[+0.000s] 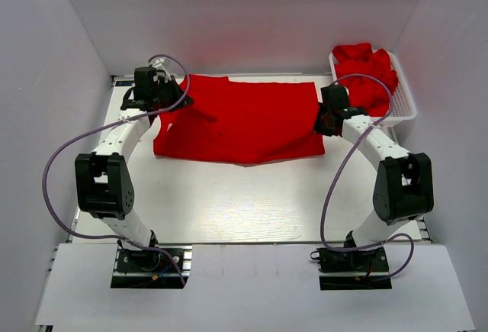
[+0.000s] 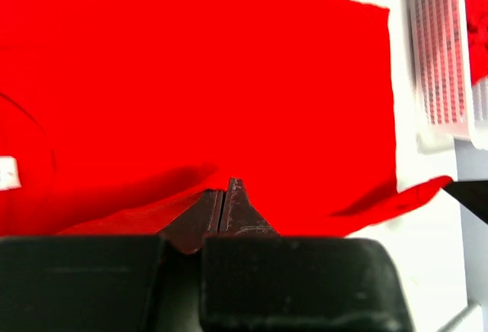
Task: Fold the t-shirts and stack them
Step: Fold the flattened tshirt in 1/3 of the way
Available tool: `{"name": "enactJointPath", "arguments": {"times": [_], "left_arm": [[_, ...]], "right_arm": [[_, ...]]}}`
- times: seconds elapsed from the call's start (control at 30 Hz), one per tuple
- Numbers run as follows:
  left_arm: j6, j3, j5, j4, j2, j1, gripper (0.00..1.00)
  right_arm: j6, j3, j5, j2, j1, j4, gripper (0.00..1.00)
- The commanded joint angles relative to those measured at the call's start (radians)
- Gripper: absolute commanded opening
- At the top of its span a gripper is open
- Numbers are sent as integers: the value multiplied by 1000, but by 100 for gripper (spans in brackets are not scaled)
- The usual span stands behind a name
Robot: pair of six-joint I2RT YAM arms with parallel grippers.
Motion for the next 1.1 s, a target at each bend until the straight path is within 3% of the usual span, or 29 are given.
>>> {"name": "enactJointPath", "arguments": {"times": [0.0,0.3,0.47,0.83,0.93,0.97,1.03,1.07], "left_arm": [[24,44,-74,32,-20,11,0],[24,73,-184,32,2,20,0],[35,115,-175,58,45,29,0],[63,256,-136,81,268,29,0],[63,376,-147,73,377,39,0],[63,406,-158,52,404,39,0],[63,498,-178,26,482,48,31],[63,528,-178,-2,504,48,52]], "right_arm": [[-15,84,57,28,-11,-41,0],[-22,134,62,77,-40,-55,0],[-28,160,53,108,-52,-63,0],[-44,188,36,186,-78,11,0],[-39,238,7,270,-90,17,0],[-44,278,4,284,-103,16,7],[-63,306,2,342,-103,19,9],[-44,368,1,356,-109,9,14]]}}
